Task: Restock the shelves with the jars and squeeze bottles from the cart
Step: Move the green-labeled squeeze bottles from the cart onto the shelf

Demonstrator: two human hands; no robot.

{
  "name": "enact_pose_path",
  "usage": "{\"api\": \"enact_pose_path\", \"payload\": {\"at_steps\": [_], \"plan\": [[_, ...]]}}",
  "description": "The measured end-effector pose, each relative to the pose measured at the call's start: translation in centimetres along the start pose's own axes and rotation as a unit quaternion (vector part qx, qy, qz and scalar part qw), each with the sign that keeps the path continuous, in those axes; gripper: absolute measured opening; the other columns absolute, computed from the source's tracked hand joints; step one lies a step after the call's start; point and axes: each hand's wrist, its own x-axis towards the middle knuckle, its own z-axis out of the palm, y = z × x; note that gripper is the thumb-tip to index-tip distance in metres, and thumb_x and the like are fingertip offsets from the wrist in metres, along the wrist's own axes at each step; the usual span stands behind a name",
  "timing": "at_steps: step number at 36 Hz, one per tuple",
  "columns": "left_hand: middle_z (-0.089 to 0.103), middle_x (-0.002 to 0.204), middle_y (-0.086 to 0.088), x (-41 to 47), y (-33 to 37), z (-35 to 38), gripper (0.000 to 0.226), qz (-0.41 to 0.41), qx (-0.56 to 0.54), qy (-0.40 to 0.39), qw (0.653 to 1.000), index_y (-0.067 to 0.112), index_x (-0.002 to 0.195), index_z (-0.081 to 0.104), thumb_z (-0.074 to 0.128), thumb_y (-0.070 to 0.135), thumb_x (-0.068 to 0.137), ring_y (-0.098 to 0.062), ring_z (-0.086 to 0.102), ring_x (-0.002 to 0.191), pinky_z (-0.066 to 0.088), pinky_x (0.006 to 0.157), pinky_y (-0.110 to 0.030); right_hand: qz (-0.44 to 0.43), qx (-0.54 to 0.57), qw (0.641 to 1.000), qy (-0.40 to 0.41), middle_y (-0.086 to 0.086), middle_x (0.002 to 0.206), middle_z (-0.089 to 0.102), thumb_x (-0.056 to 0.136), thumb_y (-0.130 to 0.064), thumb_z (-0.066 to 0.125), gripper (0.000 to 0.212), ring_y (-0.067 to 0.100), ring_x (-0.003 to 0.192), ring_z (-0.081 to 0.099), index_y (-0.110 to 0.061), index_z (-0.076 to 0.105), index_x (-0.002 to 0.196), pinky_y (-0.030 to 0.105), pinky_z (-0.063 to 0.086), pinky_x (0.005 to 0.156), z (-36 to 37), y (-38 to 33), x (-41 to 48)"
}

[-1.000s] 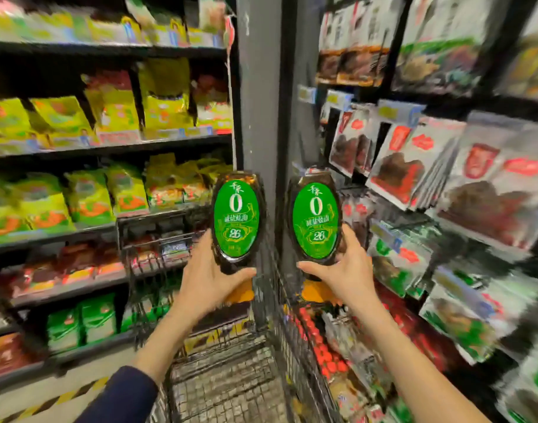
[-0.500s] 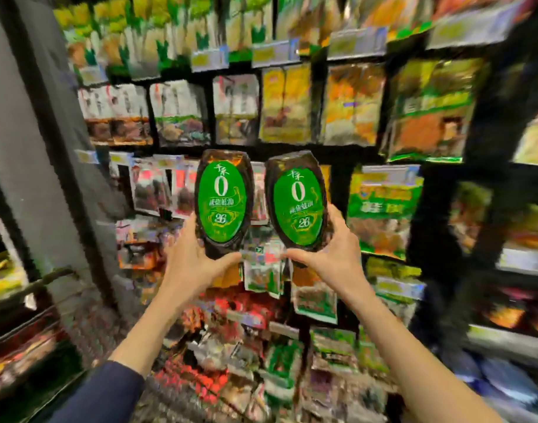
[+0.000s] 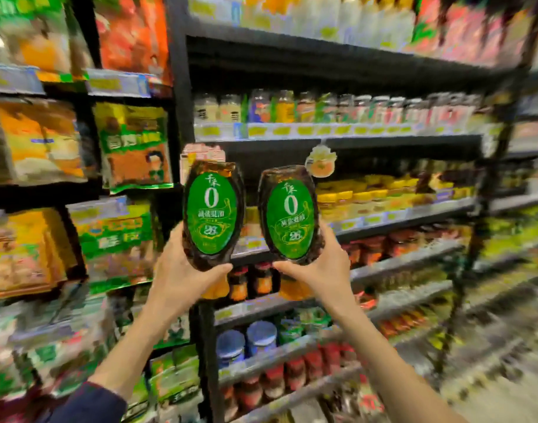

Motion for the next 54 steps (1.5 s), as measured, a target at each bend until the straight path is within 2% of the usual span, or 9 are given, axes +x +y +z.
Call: {"api": "enact_pose_path", "payload": {"at_steps": [4, 9, 13, 17, 21, 26, 31, 46, 54], "plan": [[0.058, 0.126, -0.003, 0.4, 5.4, 8.6, 0.090, 0.018, -0.063, -0.047, 0.997, 0.016, 0.133, 0.040, 0.089, 0.022, 0.057, -0.018, 0.054, 0.114, 0.037, 0.088, -0.024, 0.016, -0.047, 0.997, 0.059, -0.013, 0.104, 0.048, 0.054, -0.027, 0.089, 0.092, 0.005, 0.109, 0.049, -0.015, 0.043, 0.134, 0.008, 0.029, 0.082, -8.7, 4.2, 0.9], [0.048, 0.119, 0.008, 0.1, 12.6, 18.8, 0.090, 0.053, -0.132, -0.107, 0.984, 0.012, 0.135, 0.037, 0.087, 0.022, 0.061, -0.011, 0.048, 0.114, 0.030, 0.084, -0.016, 0.052, -0.105, 0.983, 0.145, 0.003, 0.129, 0.057, 0.053, -0.030, 0.089, 0.105, 0.013, 0.116, 0.054, -0.014, 0.035, 0.141, 0.019, 0.037, 0.095, -18.9, 9.7, 1.2], [0.041, 0.143, -0.002, -1.0, 18.3, 25.8, 0.100, 0.070, -0.178, -0.161, 0.968, 0.013, 0.145, 0.025, 0.084, 0.026, 0.066, -0.017, 0.038, 0.130, 0.027, 0.089, -0.018, 0.071, -0.125, 0.965, 0.218, 0.001, 0.118, 0.062, 0.048, -0.028, 0.091, 0.101, 0.017, 0.115, 0.057, -0.014, 0.042, 0.136, 0.022, 0.041, 0.093, -26.5, 13.6, 1.0], [0.053, 0.127, 0.006, -1.1, 22.5, 32.7, 0.091, 0.101, -0.194, -0.192, 0.957, 0.019, 0.135, 0.038, 0.087, 0.031, 0.059, -0.013, 0.051, 0.117, 0.038, 0.089, -0.023, 0.088, -0.162, 0.945, 0.270, 0.002, 0.118, 0.061, 0.050, -0.029, 0.090, 0.098, 0.012, 0.108, 0.055, -0.012, 0.043, 0.134, 0.011, 0.036, 0.086, -32.7, 16.5, 1.0], [0.057, 0.129, 0.000, -1.0, 26.4, 39.2, 0.092, 0.120, -0.214, -0.244, 0.938, 0.025, 0.133, 0.037, 0.088, 0.037, 0.056, -0.020, 0.054, 0.119, 0.044, 0.099, -0.037, 0.100, -0.183, 0.924, 0.321, -0.005, 0.112, 0.064, 0.047, -0.034, 0.090, 0.089, 0.013, 0.104, 0.060, -0.021, 0.049, 0.125, 0.033, 0.049, 0.095, -37.8, 19.8, 1.2], [0.055, 0.130, 0.006, -0.7, 30.9, 47.1, 0.096, 0.152, -0.259, -0.278, 0.913, 0.024, 0.138, 0.036, 0.088, 0.033, 0.057, -0.010, 0.052, 0.116, 0.040, 0.095, -0.023, 0.106, -0.204, 0.900, 0.370, -0.006, 0.108, 0.064, 0.045, -0.033, 0.091, 0.087, 0.016, 0.104, 0.061, -0.024, 0.049, 0.121, 0.037, 0.050, 0.093, -42.8, 24.2, 2.6], [0.053, 0.134, 0.002, 0.8, 34.9, 55.4, 0.097, 0.181, -0.266, -0.297, 0.899, 0.021, 0.139, 0.035, 0.086, 0.038, 0.057, -0.016, 0.050, 0.123, 0.041, 0.099, -0.029, 0.108, -0.232, 0.880, 0.400, -0.008, 0.108, 0.062, 0.046, -0.033, 0.091, 0.087, 0.015, 0.106, 0.059, -0.024, 0.049, 0.122, 0.031, 0.049, 0.091, -47.2, 29.0, 5.4], [0.047, 0.140, 0.002, 5.5, 43.4, 76.4, 0.099, 0.191, -0.263, -0.314, 0.892, 0.023, 0.142, 0.028, 0.084, 0.038, 0.062, -0.018, 0.044, 0.128, 0.036, 0.099, -0.028, 0.129, -0.235, 0.866, 0.421, -0.005, 0.108, 0.067, 0.040, -0.047, 0.085, 0.089, 0.014, 0.100, 0.063, -0.025, 0.050, 0.119, 0.041, 0.054, 0.085, -58.3, 44.6, 16.5], [0.045, 0.142, 0.001, 6.7, 47.2, 87.4, 0.100, 0.160, -0.241, -0.295, 0.911, 0.024, 0.142, 0.028, 0.085, 0.037, 0.061, -0.019, 0.042, 0.130, 0.035, 0.100, -0.028, 0.115, -0.236, 0.887, 0.381, -0.013, 0.105, 0.057, 0.048, -0.031, 0.090, 0.086, 0.004, 0.098, 0.054, -0.019, 0.049, 0.123, 0.021, 0.046, 0.086, -65.7, 53.5, 22.0]]}}
